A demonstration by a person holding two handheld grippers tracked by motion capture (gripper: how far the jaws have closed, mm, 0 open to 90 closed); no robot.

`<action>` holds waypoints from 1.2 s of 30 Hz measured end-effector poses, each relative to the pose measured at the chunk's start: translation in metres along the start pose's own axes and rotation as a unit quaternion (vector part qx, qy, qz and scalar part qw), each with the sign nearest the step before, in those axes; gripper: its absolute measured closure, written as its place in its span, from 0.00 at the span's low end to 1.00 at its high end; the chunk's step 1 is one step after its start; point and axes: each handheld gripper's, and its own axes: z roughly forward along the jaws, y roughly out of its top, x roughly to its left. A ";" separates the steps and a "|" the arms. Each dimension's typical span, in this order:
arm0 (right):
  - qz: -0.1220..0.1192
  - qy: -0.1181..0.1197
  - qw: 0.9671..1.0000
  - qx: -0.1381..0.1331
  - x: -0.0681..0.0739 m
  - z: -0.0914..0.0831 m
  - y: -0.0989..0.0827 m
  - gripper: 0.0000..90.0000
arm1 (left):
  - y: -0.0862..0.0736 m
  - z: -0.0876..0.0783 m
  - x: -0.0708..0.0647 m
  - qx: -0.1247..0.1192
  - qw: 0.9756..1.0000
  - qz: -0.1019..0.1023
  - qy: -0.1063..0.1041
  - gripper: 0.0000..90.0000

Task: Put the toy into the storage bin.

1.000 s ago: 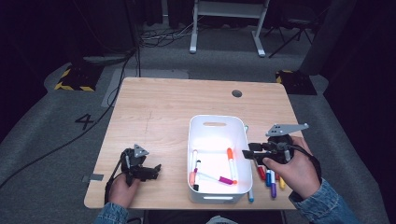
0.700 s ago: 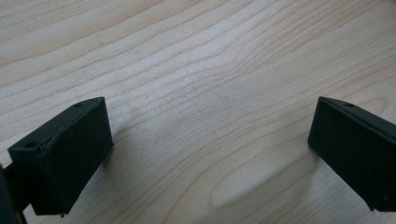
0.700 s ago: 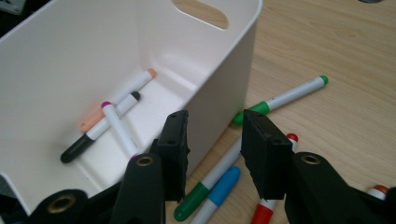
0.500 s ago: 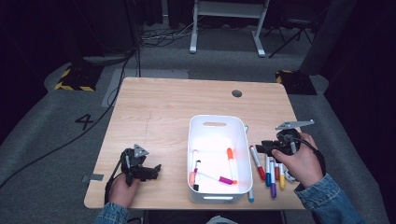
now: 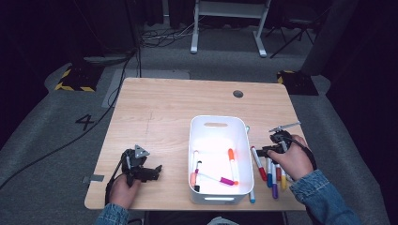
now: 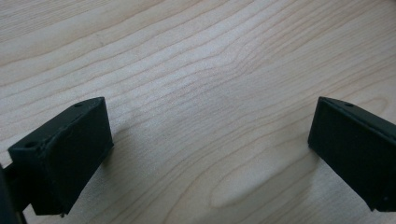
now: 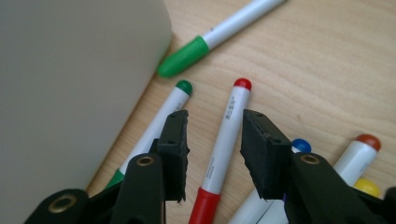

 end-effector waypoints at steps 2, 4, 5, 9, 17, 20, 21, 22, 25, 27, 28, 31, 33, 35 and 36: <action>0.002 0.001 1.000 0.020 -0.002 0.007 -0.001 0.70 | 0.000 0.000 0.000 0.000 1.000 0.000 0.000 0.00; 0.009 -0.004 0.999 0.037 -0.003 0.013 -0.002 0.71 | 0.000 0.000 0.000 -0.001 1.000 0.000 0.000 0.00; 0.012 -0.005 0.999 0.041 -0.003 0.015 -0.003 0.72 | 0.000 0.000 0.000 0.000 1.000 0.000 0.000 0.00; 0.031 -0.008 0.998 0.060 -0.004 0.024 -0.005 0.73 | 0.000 0.000 0.000 0.000 1.000 0.000 0.000 0.00; 0.037 -0.020 0.995 0.093 -0.004 0.038 -0.009 0.76 | 0.000 0.000 0.000 0.001 1.000 0.000 -0.001 0.00; 0.041 -0.022 0.994 0.102 -0.004 0.041 -0.010 0.78 | 0.000 0.000 0.000 -0.001 1.000 0.000 0.000 0.00; 0.044 -0.024 0.994 0.101 -0.003 0.042 -0.010 0.79 | 0.000 0.000 0.000 0.001 1.000 0.000 -0.001 0.00; 0.048 -0.028 0.993 0.099 -0.003 0.043 -0.010 0.79 | 0.000 0.000 0.000 -0.001 1.000 0.000 0.001 0.00; 0.055 -0.037 0.993 0.103 -0.002 0.043 -0.009 0.80 | 0.000 0.000 0.000 0.000 1.000 0.000 0.000 0.00; 0.056 -0.041 0.992 0.105 0.000 0.043 -0.009 0.82 | 0.000 0.000 0.000 0.001 1.000 0.000 -0.001 0.00; 0.057 -0.043 0.992 0.105 0.000 0.043 -0.008 0.83 | 0.000 0.000 0.000 0.000 1.000 0.000 0.000 0.00; 0.054 -0.045 0.992 0.108 0.001 0.044 -0.008 0.85 | 0.000 0.000 0.000 0.000 1.000 0.000 -0.001 0.00; 0.057 -0.045 0.992 0.106 0.001 0.044 -0.008 0.85 | 0.000 0.000 0.000 0.000 1.000 0.000 0.000 0.00; 0.064 -0.044 0.992 0.099 0.001 0.044 -0.008 0.85 | 0.000 0.000 0.000 0.000 1.000 0.000 0.000 0.00; 0.065 -0.042 0.992 0.097 0.000 0.044 -0.008 0.85 | 0.000 0.000 0.000 -0.001 1.000 0.000 0.000 0.00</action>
